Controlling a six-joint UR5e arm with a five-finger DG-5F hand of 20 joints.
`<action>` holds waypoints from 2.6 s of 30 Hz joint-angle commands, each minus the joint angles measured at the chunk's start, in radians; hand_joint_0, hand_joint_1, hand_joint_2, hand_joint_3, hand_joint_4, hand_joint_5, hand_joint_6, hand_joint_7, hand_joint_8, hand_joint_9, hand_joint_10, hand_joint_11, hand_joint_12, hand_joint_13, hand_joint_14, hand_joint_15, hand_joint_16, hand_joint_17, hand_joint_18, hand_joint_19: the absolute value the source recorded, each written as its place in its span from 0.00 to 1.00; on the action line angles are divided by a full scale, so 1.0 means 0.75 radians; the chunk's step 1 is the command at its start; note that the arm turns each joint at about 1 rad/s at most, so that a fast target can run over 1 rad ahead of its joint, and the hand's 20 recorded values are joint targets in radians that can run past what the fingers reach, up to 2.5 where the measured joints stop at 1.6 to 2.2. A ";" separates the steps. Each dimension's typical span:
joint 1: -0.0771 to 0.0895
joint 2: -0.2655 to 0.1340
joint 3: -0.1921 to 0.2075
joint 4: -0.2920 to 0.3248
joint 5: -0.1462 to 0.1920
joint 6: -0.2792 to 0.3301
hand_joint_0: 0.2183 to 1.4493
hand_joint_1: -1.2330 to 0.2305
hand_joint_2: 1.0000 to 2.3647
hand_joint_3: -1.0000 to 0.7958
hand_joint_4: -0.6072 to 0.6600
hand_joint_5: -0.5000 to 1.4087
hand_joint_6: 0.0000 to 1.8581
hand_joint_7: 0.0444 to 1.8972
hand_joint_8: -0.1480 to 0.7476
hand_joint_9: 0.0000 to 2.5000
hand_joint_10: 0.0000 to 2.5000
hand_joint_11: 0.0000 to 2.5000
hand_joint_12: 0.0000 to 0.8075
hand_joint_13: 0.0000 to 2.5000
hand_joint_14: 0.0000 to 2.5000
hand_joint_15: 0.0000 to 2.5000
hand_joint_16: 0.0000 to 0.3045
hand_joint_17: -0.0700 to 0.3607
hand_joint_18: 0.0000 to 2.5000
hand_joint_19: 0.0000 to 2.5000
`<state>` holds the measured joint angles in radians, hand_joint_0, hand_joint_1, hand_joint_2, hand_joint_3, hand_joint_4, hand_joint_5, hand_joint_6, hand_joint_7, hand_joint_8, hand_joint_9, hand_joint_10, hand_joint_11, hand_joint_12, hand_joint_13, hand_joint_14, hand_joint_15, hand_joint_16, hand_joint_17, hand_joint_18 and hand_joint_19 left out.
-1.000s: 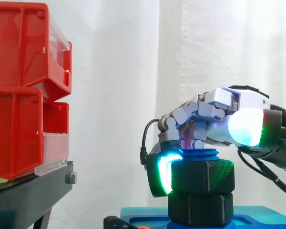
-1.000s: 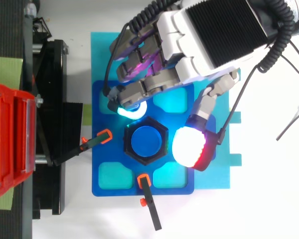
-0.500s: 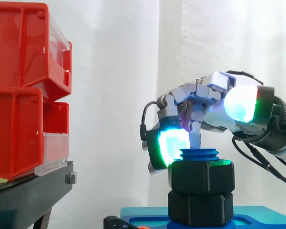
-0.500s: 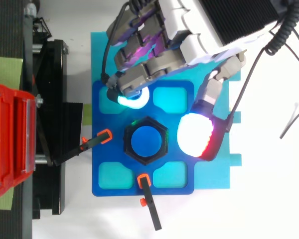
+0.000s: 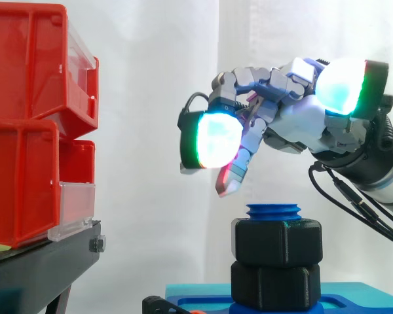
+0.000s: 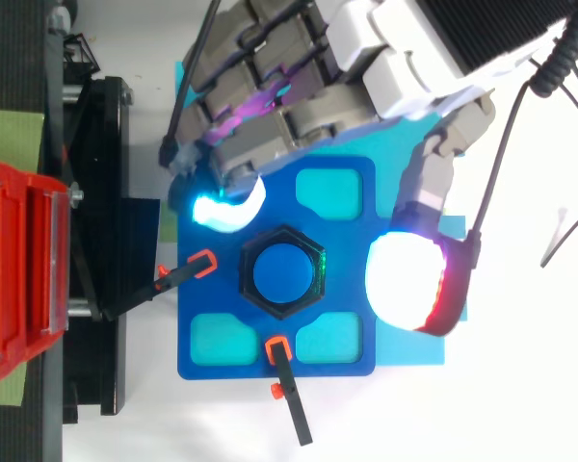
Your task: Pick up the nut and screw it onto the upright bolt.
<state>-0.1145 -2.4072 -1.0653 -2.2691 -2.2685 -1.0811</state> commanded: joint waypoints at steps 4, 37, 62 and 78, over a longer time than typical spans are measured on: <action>0.024 0.001 -0.083 0.072 0.043 0.012 0.17 0.75 0.00 0.28 0.63 0.22 0.27 0.39 0.43 0.40 0.00 0.00 0.29 0.26 0.00 0.00 0.11 0.33 0.18 0.06; 0.083 -0.004 -0.210 0.101 0.173 0.018 0.17 0.79 0.00 0.28 0.66 0.24 0.27 0.53 0.41 0.27 0.00 0.00 0.35 0.16 0.00 0.00 0.11 0.33 0.02 0.00; 0.087 -0.004 -0.210 0.101 0.173 0.024 0.18 0.78 0.00 0.28 0.65 0.25 0.27 0.58 0.42 0.28 0.00 0.00 0.34 0.20 0.00 0.00 0.11 0.34 0.07 0.00; 0.091 -0.026 -0.210 0.170 0.190 -0.007 0.18 0.78 0.00 0.28 0.66 0.25 0.27 0.57 0.42 0.28 0.00 0.00 0.34 0.21 0.00 0.00 0.11 0.34 0.08 0.00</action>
<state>-0.0463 -2.4183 -1.2226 -2.1437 -2.1265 -1.0742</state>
